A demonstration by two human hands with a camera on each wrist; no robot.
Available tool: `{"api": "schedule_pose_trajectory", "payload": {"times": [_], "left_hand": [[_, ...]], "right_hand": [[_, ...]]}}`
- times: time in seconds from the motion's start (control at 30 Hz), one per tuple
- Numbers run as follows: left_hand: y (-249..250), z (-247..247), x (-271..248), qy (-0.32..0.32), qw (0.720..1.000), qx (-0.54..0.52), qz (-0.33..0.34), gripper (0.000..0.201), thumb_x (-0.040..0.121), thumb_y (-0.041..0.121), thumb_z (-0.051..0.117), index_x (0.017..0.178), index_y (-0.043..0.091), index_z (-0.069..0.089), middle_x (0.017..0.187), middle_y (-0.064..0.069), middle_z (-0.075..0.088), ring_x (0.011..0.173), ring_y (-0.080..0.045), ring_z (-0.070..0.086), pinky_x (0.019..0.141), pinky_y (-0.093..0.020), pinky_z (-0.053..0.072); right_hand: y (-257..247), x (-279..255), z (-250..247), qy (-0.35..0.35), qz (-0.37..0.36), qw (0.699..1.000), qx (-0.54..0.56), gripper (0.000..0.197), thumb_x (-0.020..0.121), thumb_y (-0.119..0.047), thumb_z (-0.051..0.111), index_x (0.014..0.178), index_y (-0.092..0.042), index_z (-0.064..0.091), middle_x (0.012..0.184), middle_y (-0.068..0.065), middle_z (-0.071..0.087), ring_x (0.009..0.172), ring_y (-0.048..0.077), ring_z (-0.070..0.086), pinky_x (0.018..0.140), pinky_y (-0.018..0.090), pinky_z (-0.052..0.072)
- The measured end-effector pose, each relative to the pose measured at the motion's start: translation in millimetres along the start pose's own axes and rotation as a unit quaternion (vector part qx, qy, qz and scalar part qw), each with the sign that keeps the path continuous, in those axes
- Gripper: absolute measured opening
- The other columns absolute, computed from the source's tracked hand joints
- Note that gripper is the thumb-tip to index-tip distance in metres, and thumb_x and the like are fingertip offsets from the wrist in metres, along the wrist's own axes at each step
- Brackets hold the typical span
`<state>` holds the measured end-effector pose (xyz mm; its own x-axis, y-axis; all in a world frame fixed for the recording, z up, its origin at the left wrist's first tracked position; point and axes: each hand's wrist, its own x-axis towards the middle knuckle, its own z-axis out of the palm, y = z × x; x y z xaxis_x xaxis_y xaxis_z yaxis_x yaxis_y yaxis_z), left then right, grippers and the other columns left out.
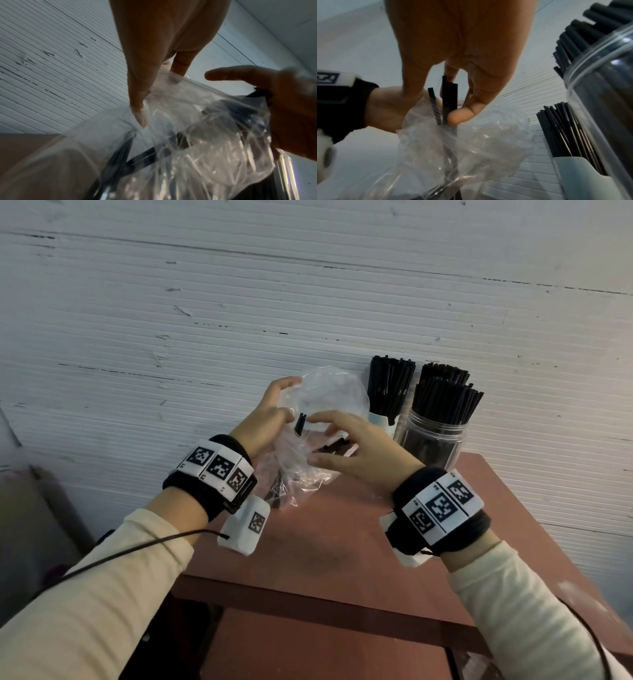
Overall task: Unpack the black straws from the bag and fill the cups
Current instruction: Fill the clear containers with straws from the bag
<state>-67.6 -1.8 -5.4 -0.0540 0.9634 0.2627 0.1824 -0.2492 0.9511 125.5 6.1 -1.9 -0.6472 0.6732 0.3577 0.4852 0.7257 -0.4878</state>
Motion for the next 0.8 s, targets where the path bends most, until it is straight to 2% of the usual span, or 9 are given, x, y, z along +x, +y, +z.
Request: {"api": "schedule_pose_trajectory", "payload": {"times": [0.13,0.3,0.4,0.47,0.53,0.6,0.67,0.73,0.8], "left_hand": [[0.3,-2.8,-2.6,-0.013,0.999,0.036,0.022,0.067,0.08,-0.004,0.041,0.129,0.042,0.047,0.146,0.006,0.04,0.12,-0.024,0.05,0.102,-0.053,0.045],[-0.7,-5.6,-4.1,-0.008,1.0,0.014,0.006,0.062,0.081,-0.006,0.041,0.123,0.037,0.055,0.126,-0.002,0.057,0.092,-0.026,0.056,0.078,-0.043,0.047],[1.5,-8.3,-6.7,0.001,1.0,0.003,0.015,0.043,0.089,0.003,0.051,0.119,0.034,0.058,0.132,0.0,0.057,0.113,-0.024,0.06,0.096,-0.043,0.049],[3.4,-9.2,-7.6,-0.009,0.999,0.027,0.043,0.03,0.091,0.018,0.057,0.114,0.038,0.06,0.135,0.008,0.055,0.124,-0.03,0.054,0.107,-0.053,0.04],[4.7,-9.7,-7.5,-0.013,0.997,0.049,0.056,0.025,0.096,0.019,0.053,0.112,0.037,0.061,0.133,0.016,0.054,0.125,-0.04,0.049,0.109,-0.055,0.037],[5.0,-9.5,-4.3,-0.014,0.996,0.058,0.064,0.024,0.099,0.016,0.049,0.114,0.033,0.06,0.132,0.011,0.055,0.121,-0.041,0.051,0.108,-0.052,0.039],[7.2,-6.3,-2.2,-0.028,0.996,0.05,0.065,0.024,0.1,0.017,0.048,0.115,0.032,0.06,0.127,0.0,0.058,0.103,-0.025,0.06,0.099,-0.045,0.048],[8.8,-4.3,-1.9,-0.027,0.997,0.047,0.056,0.025,0.101,0.015,0.048,0.112,0.033,0.059,0.12,0.003,0.057,0.091,-0.016,0.061,0.086,-0.029,0.05],[11.3,-2.9,-2.8,-0.015,0.997,0.052,0.049,0.026,0.1,0.016,0.05,0.108,0.038,0.059,0.123,0.006,0.056,0.108,-0.033,0.058,0.089,-0.027,0.046]], "right_hand": [[1.1,5.9,2.9,0.017,-0.031,0.999,-0.006,0.015,0.089,-0.022,0.067,0.103,-0.02,0.071,0.097,-0.005,0.069,0.077,-0.001,0.058,0.076,0.011,0.046],[3.6,5.7,-10.1,0.031,-0.001,0.999,0.032,0.011,0.093,-0.02,0.062,0.097,-0.015,0.071,0.085,0.001,0.071,0.068,0.005,0.064,0.069,0.021,0.055],[7.1,7.6,-20.1,0.105,0.024,0.991,0.074,0.012,0.094,-0.02,0.06,0.093,-0.013,0.069,0.083,0.003,0.071,0.068,0.014,0.069,0.07,0.027,0.058],[9.6,10.3,-23.6,0.143,0.051,0.982,0.114,0.012,0.094,-0.018,0.06,0.088,-0.011,0.067,0.077,0.008,0.071,0.065,0.02,0.07,0.069,0.032,0.059],[11.6,12.8,-23.4,0.14,0.08,0.978,0.128,0.014,0.095,-0.017,0.059,0.085,-0.011,0.066,0.071,0.009,0.071,0.063,0.022,0.07,0.07,0.035,0.059],[13.5,16.2,-20.4,0.115,0.108,0.98,0.125,0.014,0.095,-0.018,0.059,0.086,-0.01,0.067,0.073,0.008,0.072,0.065,0.02,0.071,0.074,0.037,0.059],[15.3,20.6,-16.4,0.102,0.128,0.979,0.118,0.013,0.094,-0.021,0.061,0.093,-0.01,0.068,0.083,0.007,0.074,0.073,0.019,0.073,0.081,0.04,0.059],[18.6,24.7,-12.5,0.116,0.137,0.976,0.127,0.012,0.091,-0.025,0.064,0.098,-0.016,0.068,0.089,0.006,0.073,0.08,0.02,0.073,0.084,0.044,0.058],[18.9,25.3,-9.2,0.129,0.147,0.966,0.168,0.014,0.088,-0.024,0.066,0.099,-0.016,0.065,0.092,0.008,0.073,0.085,0.023,0.072,0.086,0.047,0.056]]}}
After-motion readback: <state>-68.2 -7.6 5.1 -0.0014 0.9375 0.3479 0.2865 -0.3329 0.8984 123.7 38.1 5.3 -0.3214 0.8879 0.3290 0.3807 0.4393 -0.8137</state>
